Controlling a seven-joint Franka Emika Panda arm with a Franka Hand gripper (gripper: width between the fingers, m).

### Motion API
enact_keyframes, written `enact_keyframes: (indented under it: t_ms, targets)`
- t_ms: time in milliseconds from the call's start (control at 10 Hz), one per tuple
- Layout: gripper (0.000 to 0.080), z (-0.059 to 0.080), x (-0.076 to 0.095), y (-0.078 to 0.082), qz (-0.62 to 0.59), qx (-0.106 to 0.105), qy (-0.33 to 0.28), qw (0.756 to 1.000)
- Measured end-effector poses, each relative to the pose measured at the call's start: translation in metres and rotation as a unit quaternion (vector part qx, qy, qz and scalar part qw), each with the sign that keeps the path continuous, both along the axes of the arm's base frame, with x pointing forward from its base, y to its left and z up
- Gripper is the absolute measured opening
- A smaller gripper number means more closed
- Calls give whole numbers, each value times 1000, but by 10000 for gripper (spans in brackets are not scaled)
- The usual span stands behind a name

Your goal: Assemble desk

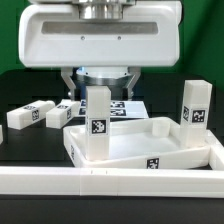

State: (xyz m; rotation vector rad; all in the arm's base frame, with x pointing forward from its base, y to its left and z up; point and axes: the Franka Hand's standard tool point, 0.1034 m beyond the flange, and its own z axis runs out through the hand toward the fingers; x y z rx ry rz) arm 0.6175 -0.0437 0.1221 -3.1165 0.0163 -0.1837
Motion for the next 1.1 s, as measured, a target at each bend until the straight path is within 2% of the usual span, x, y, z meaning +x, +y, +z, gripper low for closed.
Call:
enact_keyframes:
  t_ms: [100, 200, 400, 1100]
  targets:
    - [627, 6, -7, 1, -31, 6, -1, 1000]
    - [643, 11, -15, 4, -64, 12, 0, 998]
    - [648, 8, -25, 10, -98, 18, 6, 995]
    - [649, 8, -24, 9, -96, 17, 6, 995]
